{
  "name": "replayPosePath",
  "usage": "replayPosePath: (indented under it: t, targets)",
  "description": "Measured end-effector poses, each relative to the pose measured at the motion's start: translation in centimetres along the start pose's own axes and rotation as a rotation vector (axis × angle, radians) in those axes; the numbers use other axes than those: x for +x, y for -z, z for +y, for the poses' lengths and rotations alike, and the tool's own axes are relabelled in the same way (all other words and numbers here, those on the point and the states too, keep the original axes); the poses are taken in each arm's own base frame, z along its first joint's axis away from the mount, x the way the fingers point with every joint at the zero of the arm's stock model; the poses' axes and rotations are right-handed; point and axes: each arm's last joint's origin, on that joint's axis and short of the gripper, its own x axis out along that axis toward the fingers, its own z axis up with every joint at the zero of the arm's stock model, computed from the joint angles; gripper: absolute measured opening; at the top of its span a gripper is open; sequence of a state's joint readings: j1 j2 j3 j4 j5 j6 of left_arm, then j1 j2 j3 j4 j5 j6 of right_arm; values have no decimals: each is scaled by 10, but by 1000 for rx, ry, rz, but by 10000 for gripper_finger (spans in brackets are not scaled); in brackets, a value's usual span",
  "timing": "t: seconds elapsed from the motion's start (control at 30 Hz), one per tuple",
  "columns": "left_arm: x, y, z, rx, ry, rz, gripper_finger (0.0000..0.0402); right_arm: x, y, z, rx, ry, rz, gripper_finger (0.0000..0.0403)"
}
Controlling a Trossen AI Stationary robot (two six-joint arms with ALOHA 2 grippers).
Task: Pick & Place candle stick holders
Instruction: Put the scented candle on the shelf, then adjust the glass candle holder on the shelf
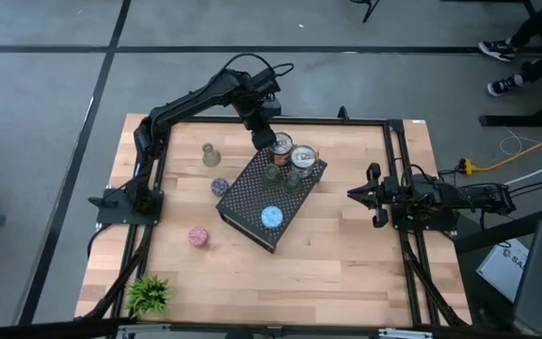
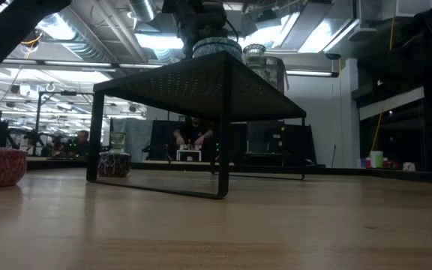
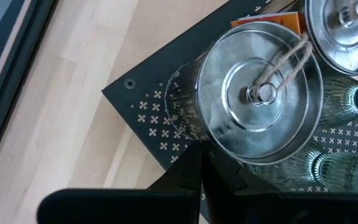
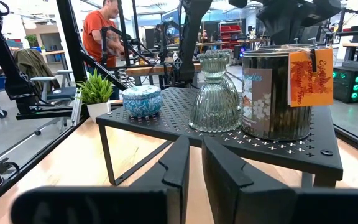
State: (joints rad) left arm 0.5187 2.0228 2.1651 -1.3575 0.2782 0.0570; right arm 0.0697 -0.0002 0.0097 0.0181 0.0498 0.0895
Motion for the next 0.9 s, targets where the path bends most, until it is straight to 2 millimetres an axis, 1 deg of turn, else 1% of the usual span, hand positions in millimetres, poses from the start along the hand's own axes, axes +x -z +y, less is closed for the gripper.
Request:
replayPosePath:
  t: [0.13, 0.2, 0.37, 0.43, 0.5, 0.7, 0.83, 0.9]
  targets:
    - [0, 0, -1, 1, 46, -4, 1, 0, 0, 0, 0, 0, 0, 48]
    - [0, 0, -1, 1, 41, -4, 1, 0, 0, 0, 0, 0, 0, 48]
    - [0, 1, 2, 7, -43, 10, 1, 0, 0, 0, 0, 0, 0, 48]
    - [-3, 3, 4, 6, -67, 22, 1, 0, 0, 0, 0, 0, 0, 48]
    - [-9, 5, 3, 7, -81, 16, 1, 0, 0, 0, 0, 0, 0, 48]
    - [-40, 14, -2, 11, -87, -45, 1, 0, 0, 0, 0, 0, 0, 48]
    - [-56, 21, -15, 50, -81, -71, 1, 0, 0, 0, 0, 0, 0, 48]
    - [-60, 24, -23, 80, -73, -68, 1, 0, 0, 0, 0, 0, 0, 48]
